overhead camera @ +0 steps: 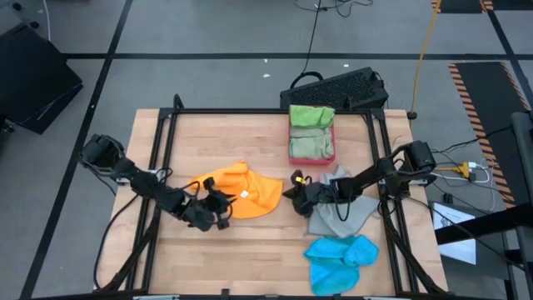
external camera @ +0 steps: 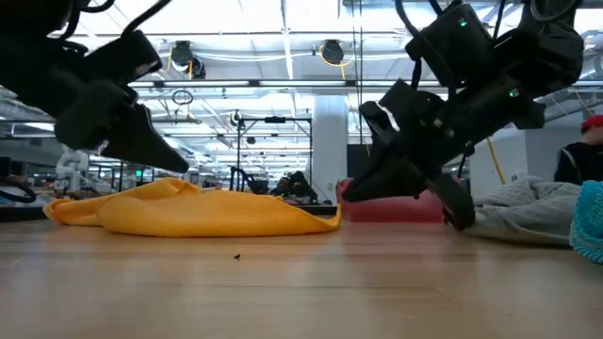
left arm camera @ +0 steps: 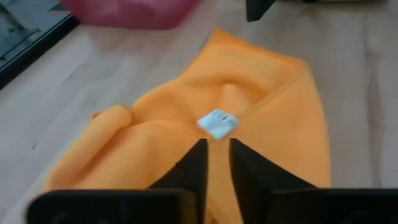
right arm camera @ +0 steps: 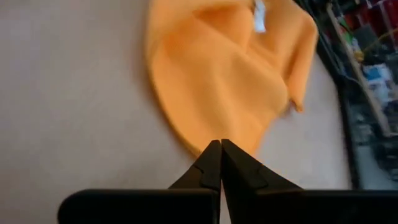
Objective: Fold microfiber towels
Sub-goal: Fold the yellow microfiber cloth
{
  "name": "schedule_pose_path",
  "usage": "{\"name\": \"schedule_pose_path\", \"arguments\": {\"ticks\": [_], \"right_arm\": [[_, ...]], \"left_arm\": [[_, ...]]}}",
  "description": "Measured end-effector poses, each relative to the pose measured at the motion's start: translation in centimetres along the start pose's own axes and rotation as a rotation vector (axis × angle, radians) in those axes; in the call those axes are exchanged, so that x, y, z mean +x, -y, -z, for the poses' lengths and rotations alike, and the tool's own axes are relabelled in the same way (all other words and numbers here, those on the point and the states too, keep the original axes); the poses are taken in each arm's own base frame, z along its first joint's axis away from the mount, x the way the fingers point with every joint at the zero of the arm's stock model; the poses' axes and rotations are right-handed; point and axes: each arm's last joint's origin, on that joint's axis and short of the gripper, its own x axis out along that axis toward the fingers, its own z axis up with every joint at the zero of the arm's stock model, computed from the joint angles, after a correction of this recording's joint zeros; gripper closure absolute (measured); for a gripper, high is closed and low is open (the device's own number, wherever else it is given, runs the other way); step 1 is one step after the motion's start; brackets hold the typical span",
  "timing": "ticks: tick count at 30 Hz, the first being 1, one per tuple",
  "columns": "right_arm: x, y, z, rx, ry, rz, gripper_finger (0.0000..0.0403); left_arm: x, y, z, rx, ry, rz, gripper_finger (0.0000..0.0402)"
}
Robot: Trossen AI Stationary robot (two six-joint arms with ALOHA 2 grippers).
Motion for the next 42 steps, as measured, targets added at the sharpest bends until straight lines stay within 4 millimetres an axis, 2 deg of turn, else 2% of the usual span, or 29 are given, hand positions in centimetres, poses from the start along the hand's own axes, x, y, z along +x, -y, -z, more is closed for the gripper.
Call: {"name": "schedule_pose_path", "arguments": {"ticks": [4, 9, 13, 16, 23, 32, 37, 42], "right_arm": [[0.2, 0.4, 0.6, -0.067, -0.027, -0.001, 0.0374], [0.8, 1.5, 1.1, -0.125, -0.057, -0.027, 0.0316], [1.6, 3.0, 0.8, -0.172, -0.085, -0.092, 0.0272], [2.0, 4.1, 0.7, -0.215, -0.128, -0.14, 0.0262], [2.4, 5.7, 1.7, -0.209, -0.151, -0.269, 0.0295], [2.6, 5.8, 2.3, -0.186, -0.133, -0.306, 0.0395], [2.6, 5.6, 1.8, -0.166, -0.121, -0.303, 0.0398], [2.4, 5.0, 0.8, -0.134, -0.091, -0.298, 0.04]], "left_arm": [[0.2, -0.3, 0.0, 0.012, -0.011, -0.013, 0.0276], [0.6, -0.4, -0.3, 0.014, -0.018, 0.02, 0.0217], [0.9, -0.5, -0.6, 0.006, -0.027, 0.072, 0.0203], [1.0, -0.7, -0.7, 0.029, -0.032, 0.09, 0.0208], [0.7, -1.2, -1.6, 0.082, -0.011, 0.122, 0.0223], [-1.4, -3.7, -3.3, 0.098, 0.007, 0.099, 0.0224], [-1.5, -5.1, -2.6, 0.016, -0.098, 0.061, 0.0224], [-1.0, -4.7, -1.7, -0.026, -0.185, 0.14, 0.0224]]}}
